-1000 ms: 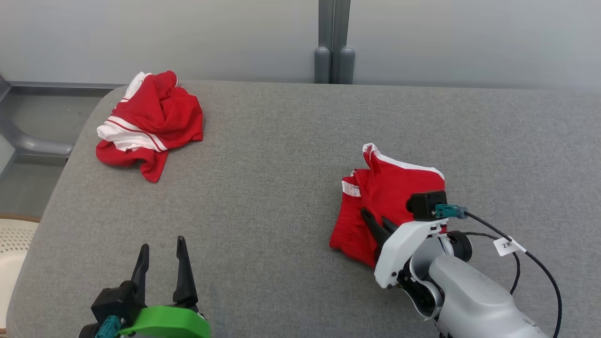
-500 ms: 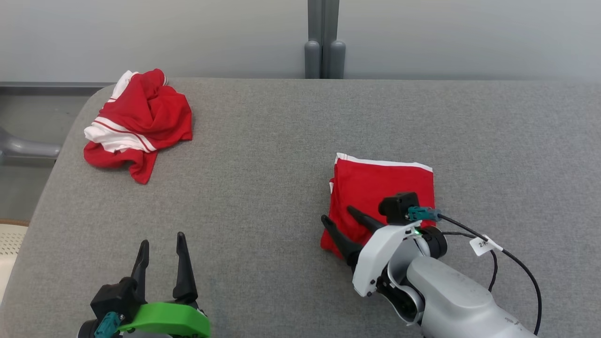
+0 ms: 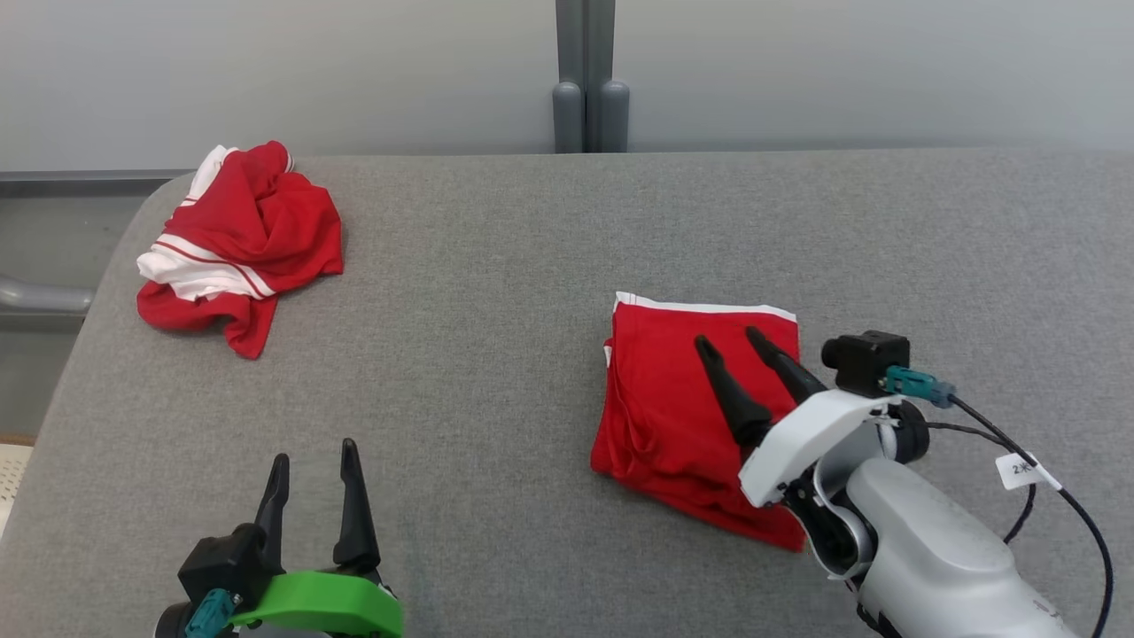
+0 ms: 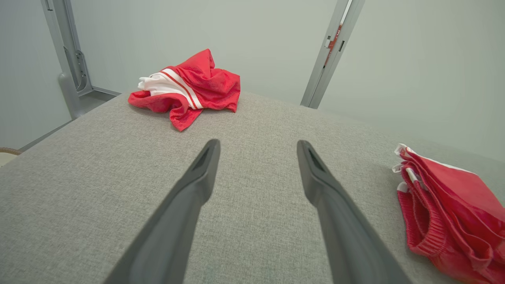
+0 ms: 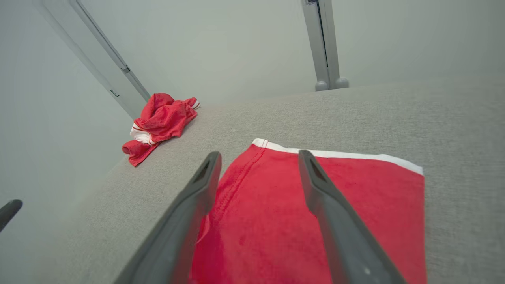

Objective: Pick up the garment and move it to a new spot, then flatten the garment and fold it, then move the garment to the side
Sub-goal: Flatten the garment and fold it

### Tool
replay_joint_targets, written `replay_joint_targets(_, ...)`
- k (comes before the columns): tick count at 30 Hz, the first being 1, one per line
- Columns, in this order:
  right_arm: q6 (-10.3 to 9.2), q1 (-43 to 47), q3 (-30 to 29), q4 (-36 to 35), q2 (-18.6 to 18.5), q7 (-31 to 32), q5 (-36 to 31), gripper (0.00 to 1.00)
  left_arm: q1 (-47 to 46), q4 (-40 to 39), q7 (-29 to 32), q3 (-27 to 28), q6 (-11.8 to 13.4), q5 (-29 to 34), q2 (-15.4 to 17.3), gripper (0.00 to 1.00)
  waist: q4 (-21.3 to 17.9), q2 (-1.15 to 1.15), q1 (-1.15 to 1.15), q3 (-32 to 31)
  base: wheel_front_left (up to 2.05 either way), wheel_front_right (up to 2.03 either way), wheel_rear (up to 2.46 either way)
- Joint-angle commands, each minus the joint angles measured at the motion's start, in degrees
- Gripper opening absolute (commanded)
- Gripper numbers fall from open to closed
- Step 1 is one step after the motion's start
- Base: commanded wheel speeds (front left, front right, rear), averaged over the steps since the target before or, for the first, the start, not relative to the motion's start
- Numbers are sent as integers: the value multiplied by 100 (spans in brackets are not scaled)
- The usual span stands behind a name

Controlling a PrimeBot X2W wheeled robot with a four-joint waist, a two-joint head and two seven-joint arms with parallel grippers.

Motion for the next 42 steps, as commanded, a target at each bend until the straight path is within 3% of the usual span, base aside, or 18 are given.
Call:
replay_joint_targets(1,-1,166,-140,22,-8,-43,-137,100,-29,-4,-2,-2,-29,39,0,100,-2,0,0,10,0,0,0)
replay_joint_targets(2,0,222,-275,18,-4,-38,-259,100,-32,-6,-2,-12,-32,39,-1,100,0,0,0,18,0,0,0)
replay_joint_targets(3,0,276,-356,25,-3,-39,-368,85,-37,-7,-2,-16,-32,42,-2,100,3,0,0,24,0,0,0)
replay_joint_targets(4,0,356,-428,36,14,-39,-495,48,-46,-5,-2,-22,-32,45,-4,100,9,0,0,32,0,0,0)
replay_joint_targets(5,-1,430,-468,51,49,-40,-569,33,-56,-1,-2,-27,-37,47,-6,100,15,0,0,39,0,0,0)
replay_joint_targets(8,-1,563,-471,134,130,-39,-827,3,-91,17,-2,-42,-53,54,-11,100,40,0,0,63,0,0,0)
replay_joint_targets(9,-1,602,-436,185,167,-40,-921,0,-104,22,-2,-45,-57,58,-12,100,52,0,0,75,0,0,0)
replay_joint_targets(18,-1,464,-1,533,581,-39,-1231,0,-178,40,-2,-43,-81,84,-21,100,194,0,0,169,0,0,0)
replay_joint_targets(29,-1,190,1190,1110,759,-40,-1335,0,-137,83,-2,-35,-61,78,-30,100,274,0,0,125,0,0,0)
replay_joint_targets(36,-1,211,1141,711,716,-41,-1442,0,0,83,-2,-3,-61,79,-31,100,123,0,0,27,0,0,0)
replay_joint_targets(39,-1,380,872,248,640,-40,-1578,55,45,81,-2,18,-55,84,-31,100,23,0,0,-44,0,0,0)
replay_joint_targets(40,-1,433,763,93,621,-40,-1627,88,55,82,-2,21,-58,85,-31,100,-4,0,0,-67,0,0,0)
replay_joint_targets(41,-1,506,607,-108,602,-40,-1691,100,79,82,-2,35,-58,88,-30,100,-46,0,0,-104,0,0,0)
replay_joint_targets(42,-1,573,475,-252,579,-40,-1745,100,93,84,-1,37,-61,95,-29,100,-72,0,0,-129,0,0,0)
